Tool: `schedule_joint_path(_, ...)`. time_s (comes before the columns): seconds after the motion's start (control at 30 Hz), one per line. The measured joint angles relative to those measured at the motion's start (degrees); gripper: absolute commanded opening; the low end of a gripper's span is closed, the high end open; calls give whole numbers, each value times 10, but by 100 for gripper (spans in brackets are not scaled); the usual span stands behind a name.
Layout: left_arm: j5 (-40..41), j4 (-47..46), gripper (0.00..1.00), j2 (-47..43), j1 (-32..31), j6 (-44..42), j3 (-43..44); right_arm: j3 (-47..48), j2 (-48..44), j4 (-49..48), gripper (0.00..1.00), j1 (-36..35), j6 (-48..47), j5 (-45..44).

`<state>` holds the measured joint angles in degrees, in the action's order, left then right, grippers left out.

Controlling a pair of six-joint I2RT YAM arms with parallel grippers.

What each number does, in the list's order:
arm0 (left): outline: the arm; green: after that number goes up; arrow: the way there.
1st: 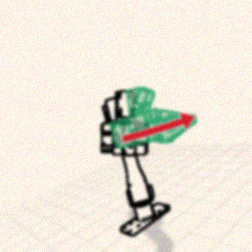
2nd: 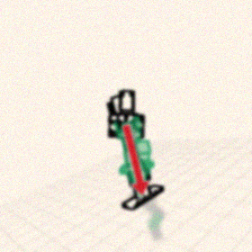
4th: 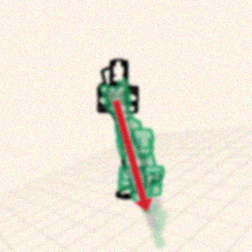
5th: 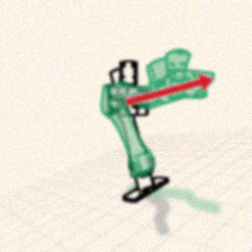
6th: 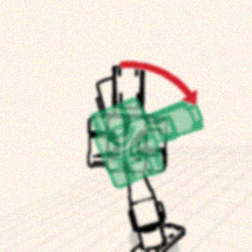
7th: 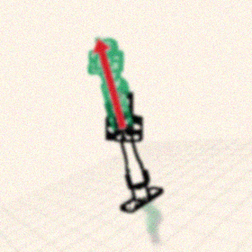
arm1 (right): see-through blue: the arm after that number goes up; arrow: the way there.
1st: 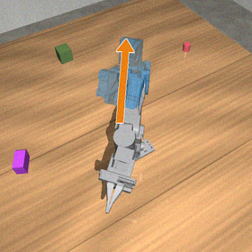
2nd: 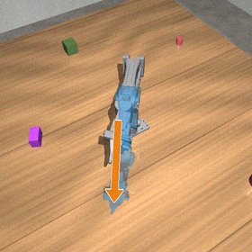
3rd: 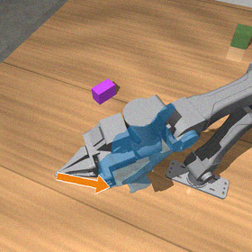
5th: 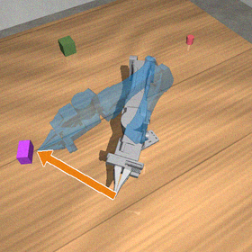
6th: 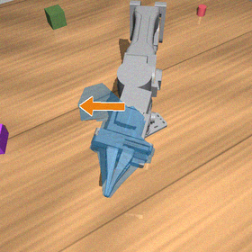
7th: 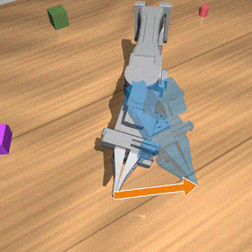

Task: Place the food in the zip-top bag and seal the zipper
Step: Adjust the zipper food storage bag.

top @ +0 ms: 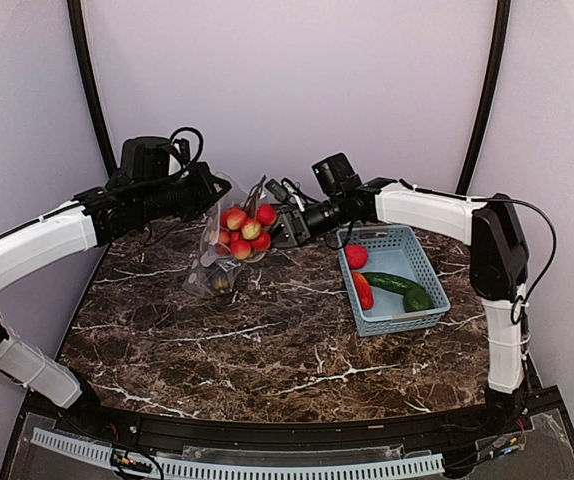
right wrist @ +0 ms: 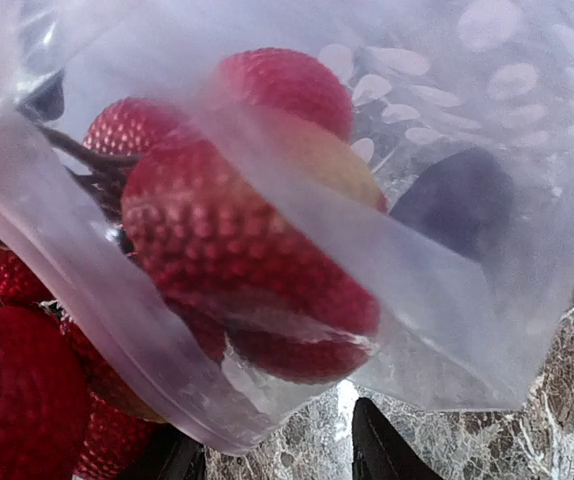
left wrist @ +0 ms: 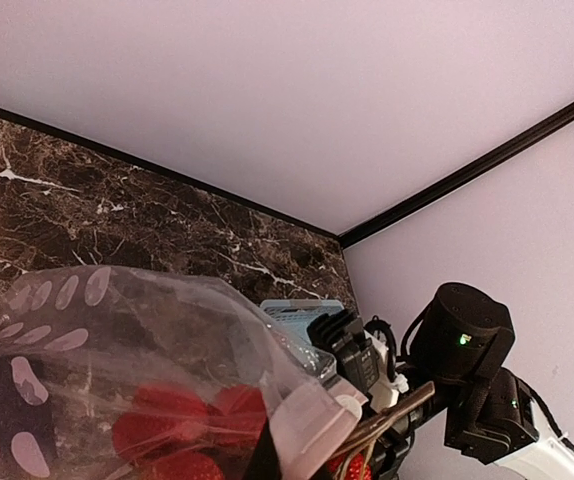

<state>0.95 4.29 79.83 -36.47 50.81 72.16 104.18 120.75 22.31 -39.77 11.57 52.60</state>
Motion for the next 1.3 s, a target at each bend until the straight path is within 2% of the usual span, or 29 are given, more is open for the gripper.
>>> schedule_joint_path(0.1, 0, 0, 1, 0, 0, 4, -1, 2, 2, 0, 31, -5, 4, -2)
schedule_joint_path(0.17, -1, -3, 1, 0, 0, 7, -4, 7, 5, 1, 12, -7, 8, -6)
schedule_joint_path(0.23, 0, -8, 1, 0, 0, 9, -9, 13, 9, 0, 1, -7, 16, -15)
schedule_joint_path(0.53, 11, -7, 1, -1, 0, -2, -32, 16, 5, 41, 0, 9, 16, -52)
schedule_joint_path(0.77, 30, 25, 1, 3, -1, -56, -28, 17, -76, 98, 0, 28, 0, -71)
schedule_joint_path(0.93, 18, 32, 1, 39, -1, -71, -2, 27, -105, 110, 0, 28, -5, -70)
schedule_joint_path(1.3, -35, 22, 1, 48, -19, -34, 50, 57, -106, 125, 0, 31, 20, -54)
